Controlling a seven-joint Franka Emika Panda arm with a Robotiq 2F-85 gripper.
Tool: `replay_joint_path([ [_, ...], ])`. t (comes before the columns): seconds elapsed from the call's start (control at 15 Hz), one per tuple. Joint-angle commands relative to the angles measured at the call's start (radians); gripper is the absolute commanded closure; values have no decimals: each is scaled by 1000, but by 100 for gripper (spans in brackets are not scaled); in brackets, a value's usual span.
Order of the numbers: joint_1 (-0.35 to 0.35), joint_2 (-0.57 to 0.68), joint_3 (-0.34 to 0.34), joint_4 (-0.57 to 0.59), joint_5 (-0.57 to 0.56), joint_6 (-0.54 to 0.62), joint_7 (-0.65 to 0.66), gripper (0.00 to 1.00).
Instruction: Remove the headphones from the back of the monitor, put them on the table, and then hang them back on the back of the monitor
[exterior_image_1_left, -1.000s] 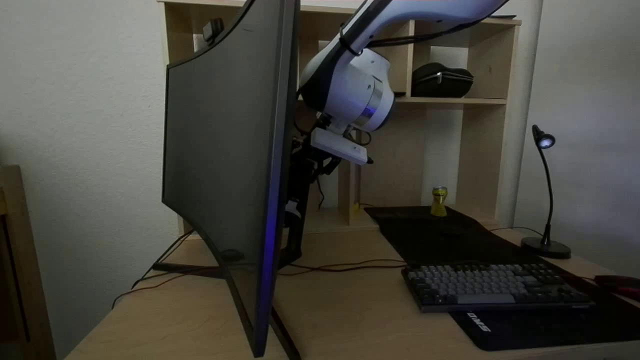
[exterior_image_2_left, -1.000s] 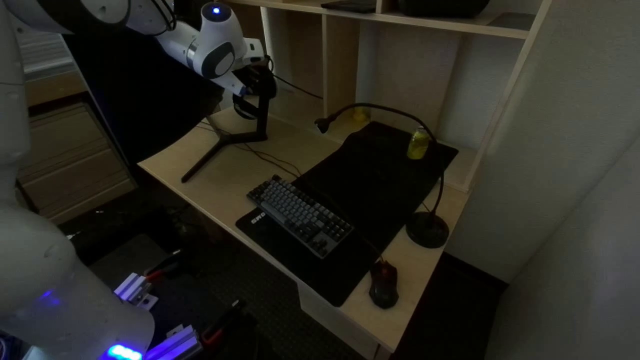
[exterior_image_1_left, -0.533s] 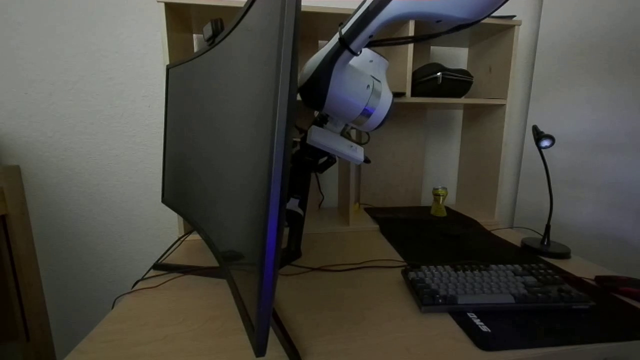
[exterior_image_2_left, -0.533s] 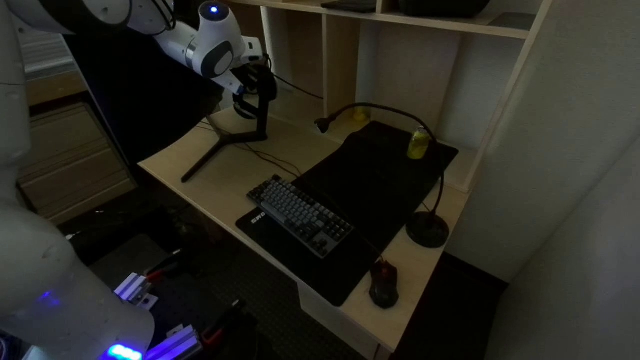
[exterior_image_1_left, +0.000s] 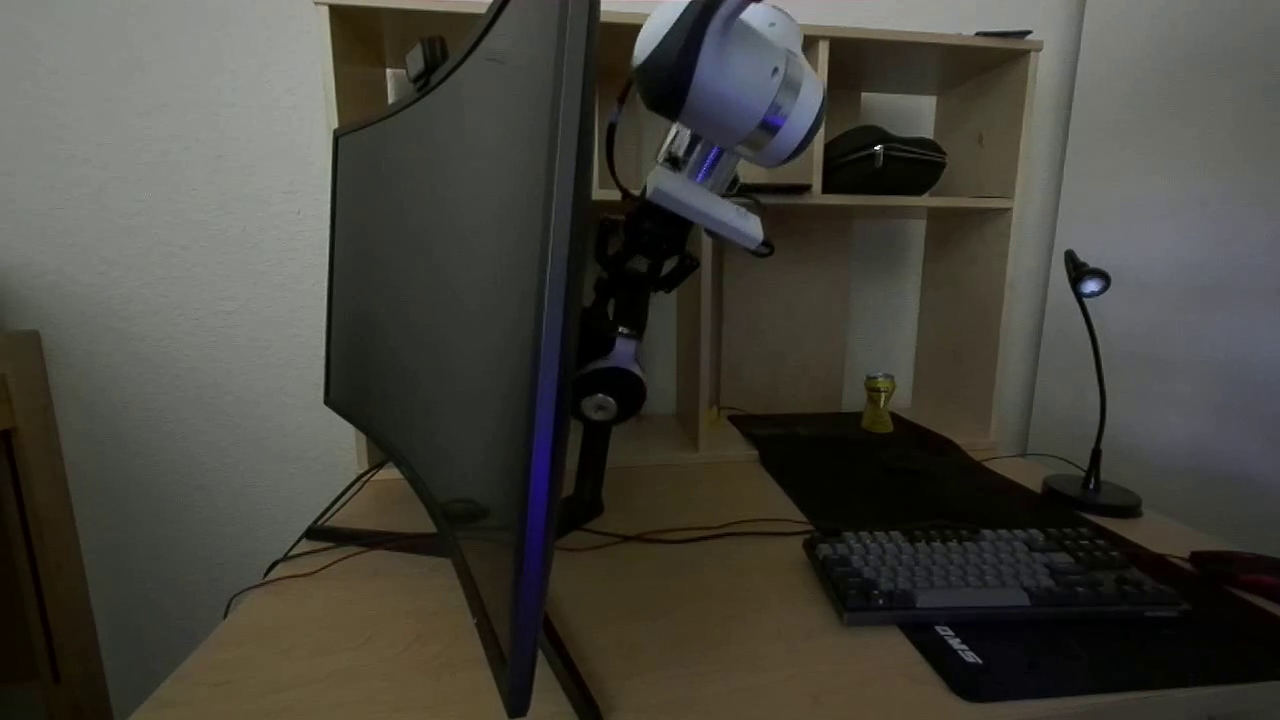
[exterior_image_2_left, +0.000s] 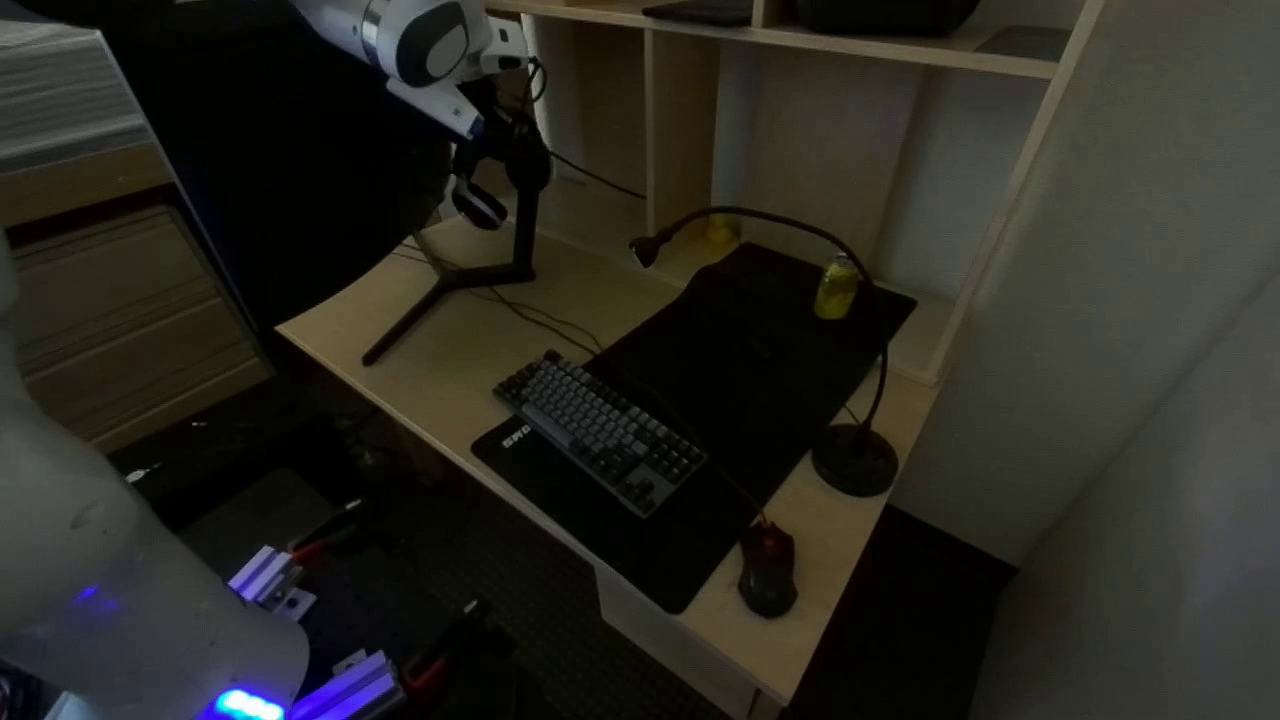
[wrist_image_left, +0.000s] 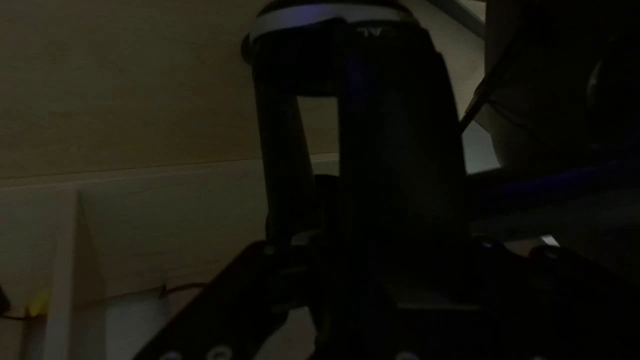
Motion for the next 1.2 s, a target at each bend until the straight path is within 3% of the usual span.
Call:
replay_joint_path([
  [0.0, -56, -122, 0, 37, 73, -163, -23, 80],
  [0.33, -125, -128, 10, 78, 288, -40, -131, 80],
  [0.8, -181, -121, 24, 32, 599, 48, -342, 80],
  [0.93, -178, -162, -13, -6, 538, -13, -306, 80],
  [1.13, -128, -234, -132, -98, 274, -73, -126, 80],
])
